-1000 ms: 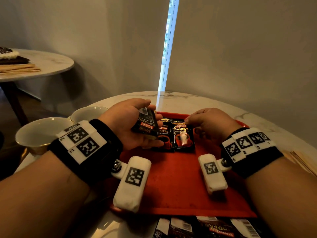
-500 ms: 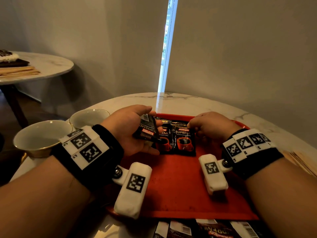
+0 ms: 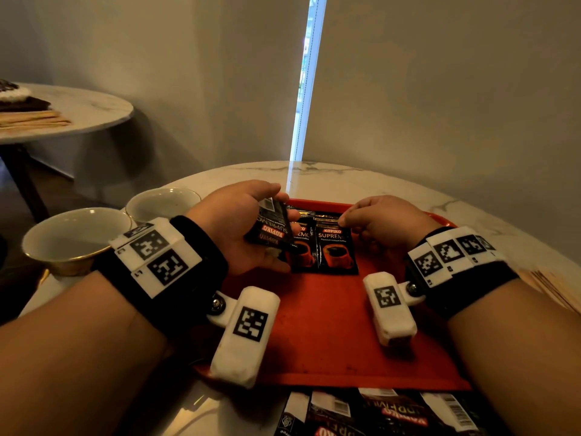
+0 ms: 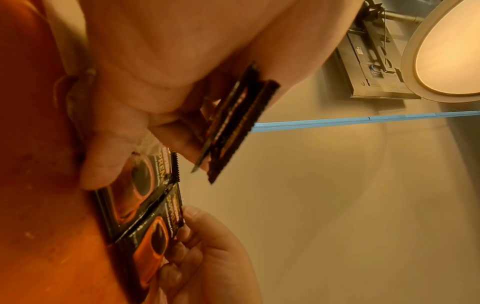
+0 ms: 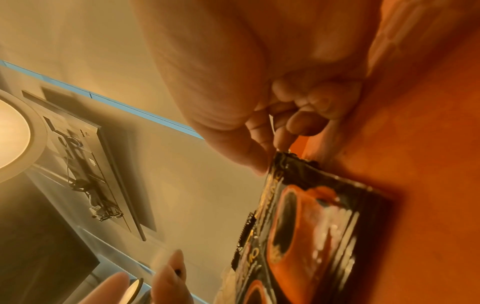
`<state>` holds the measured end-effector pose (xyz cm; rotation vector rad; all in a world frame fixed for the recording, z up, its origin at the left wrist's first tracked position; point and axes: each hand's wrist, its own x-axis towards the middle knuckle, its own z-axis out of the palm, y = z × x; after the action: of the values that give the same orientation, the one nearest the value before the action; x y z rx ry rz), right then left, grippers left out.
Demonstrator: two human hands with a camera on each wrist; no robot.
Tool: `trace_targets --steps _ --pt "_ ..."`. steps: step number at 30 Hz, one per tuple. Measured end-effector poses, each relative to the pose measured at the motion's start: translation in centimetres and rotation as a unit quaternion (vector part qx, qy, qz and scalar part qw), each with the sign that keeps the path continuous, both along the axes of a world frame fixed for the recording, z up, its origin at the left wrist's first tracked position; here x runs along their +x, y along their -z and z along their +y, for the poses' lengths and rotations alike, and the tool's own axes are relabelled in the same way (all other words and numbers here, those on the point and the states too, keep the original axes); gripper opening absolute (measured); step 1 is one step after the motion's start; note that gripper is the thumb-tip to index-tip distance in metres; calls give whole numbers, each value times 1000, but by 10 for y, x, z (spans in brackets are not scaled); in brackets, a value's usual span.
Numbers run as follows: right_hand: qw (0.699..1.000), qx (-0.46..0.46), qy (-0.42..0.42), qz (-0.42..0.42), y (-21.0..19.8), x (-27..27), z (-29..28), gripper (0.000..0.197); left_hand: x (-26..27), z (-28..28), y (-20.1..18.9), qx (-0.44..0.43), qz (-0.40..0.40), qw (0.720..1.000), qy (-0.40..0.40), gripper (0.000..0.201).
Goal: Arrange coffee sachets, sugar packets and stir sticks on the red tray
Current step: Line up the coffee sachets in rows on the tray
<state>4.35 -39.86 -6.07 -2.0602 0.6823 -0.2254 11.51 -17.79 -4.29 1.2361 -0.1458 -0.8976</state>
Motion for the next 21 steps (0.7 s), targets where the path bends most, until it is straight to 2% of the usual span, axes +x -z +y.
trace_targets --steps 11,21 --pt "1000 2 3 -1 -3 -1 6 8 1 2 0 -9 -2 1000 8 25" --pt "998 -30 20 -42 -11 1 7 6 1 6 -4 -66 12 998 7 36"
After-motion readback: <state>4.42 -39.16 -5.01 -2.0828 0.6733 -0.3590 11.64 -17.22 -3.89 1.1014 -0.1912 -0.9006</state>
